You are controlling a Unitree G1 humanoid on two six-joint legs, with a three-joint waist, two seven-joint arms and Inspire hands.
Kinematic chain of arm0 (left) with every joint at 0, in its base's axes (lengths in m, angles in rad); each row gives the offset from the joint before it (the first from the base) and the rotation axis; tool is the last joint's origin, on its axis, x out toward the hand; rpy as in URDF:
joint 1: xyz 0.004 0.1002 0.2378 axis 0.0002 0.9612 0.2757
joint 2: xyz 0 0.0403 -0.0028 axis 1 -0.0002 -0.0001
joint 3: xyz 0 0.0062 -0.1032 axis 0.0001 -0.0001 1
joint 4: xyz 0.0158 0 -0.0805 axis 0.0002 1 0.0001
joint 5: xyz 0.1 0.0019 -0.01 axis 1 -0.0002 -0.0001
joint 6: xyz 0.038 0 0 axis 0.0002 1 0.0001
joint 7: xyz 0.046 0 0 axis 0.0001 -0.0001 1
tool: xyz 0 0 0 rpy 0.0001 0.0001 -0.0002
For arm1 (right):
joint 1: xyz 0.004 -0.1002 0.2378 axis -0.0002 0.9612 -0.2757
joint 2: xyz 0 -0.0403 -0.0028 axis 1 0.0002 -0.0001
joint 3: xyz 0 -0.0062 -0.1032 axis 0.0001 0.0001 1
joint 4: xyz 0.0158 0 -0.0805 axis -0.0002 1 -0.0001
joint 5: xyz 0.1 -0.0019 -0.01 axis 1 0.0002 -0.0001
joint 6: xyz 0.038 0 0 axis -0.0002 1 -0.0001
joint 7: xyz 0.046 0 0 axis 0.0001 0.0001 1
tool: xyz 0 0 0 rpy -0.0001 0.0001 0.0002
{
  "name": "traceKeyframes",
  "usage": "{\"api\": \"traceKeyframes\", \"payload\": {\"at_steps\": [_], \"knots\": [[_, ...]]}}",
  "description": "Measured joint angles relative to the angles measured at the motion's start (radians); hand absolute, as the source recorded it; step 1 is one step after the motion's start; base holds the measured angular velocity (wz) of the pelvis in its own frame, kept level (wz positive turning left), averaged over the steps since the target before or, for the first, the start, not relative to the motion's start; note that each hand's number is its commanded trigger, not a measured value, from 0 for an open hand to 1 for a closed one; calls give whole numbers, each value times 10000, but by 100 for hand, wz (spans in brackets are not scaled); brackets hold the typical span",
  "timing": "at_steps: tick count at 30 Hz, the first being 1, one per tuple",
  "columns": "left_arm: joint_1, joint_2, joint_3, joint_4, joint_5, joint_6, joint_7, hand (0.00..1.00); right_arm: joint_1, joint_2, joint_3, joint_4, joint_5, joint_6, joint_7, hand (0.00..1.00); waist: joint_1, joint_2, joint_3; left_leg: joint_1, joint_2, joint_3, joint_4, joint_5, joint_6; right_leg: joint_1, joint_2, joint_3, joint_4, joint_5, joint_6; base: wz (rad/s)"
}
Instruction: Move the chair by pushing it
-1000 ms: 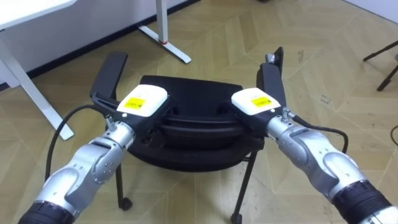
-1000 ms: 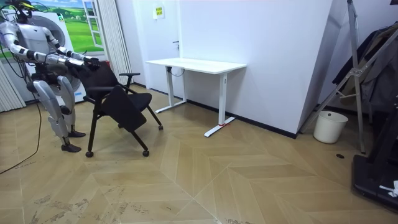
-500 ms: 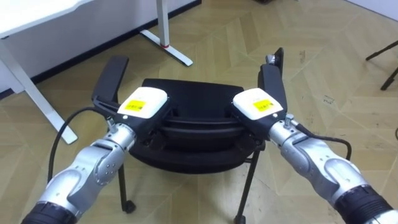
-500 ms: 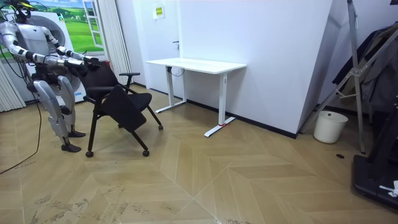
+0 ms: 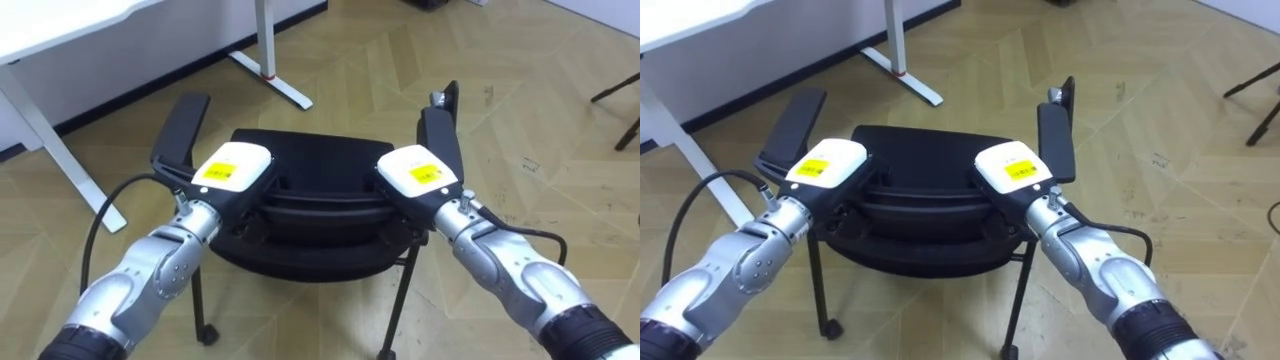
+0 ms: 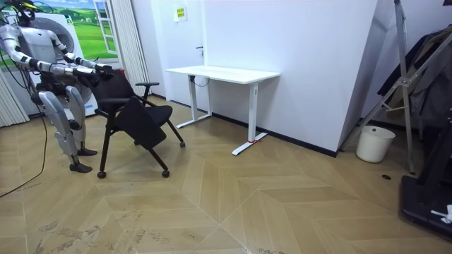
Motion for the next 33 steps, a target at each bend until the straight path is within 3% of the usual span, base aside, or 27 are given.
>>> {"api": "traceKeyframes", "payload": {"at_steps": [16,22,26,28,31,33], "knots": [[-8,-32,0,192,20,-86,75,100,16,6,30,56,11,2,20,100,22,-13,-43,22,9,-60,64,0,0,50,-43,-92,83,-56,-18,1],[-14,-40,7,425,20,-176,117,100,57,120,36,142,15,4,134,100,-34,-146,-19,-16,-12,-78,528,-46,-73,-1,-274,-289,840,-588,-70,11],[-367,-144,24,1242,18,-549,192,100,49,264,30,381,13,6,148,100,-29,-159,3,-471,166,24,2055,-484,-260,-3,-304,-476,1662,-1202,-207,17],[-544,-202,25,1577,18,-653,240,100,8,279,8,491,-5,-80,142,100,-64,-195,82,-983,222,24,3328,-627,-270,-47,-478,-635,2213,-1633,-284,28],[-614,-268,47,1913,-23,-823,462,100,-29,206,-85,517,-80,-322,150,100,-77,-78,180,-1876,550,113,5375,-577,-246,-71,-488,-874,2931,-2273,-444,23],[-801,-472,40,2300,-79,-908,542,100,-121,101,-107,592,-82,-387,151,100,-67,-14,331,-2846,814,195,7204,-102,-4,-42,-543,-1092,3428,-2683,-547,31]]}}
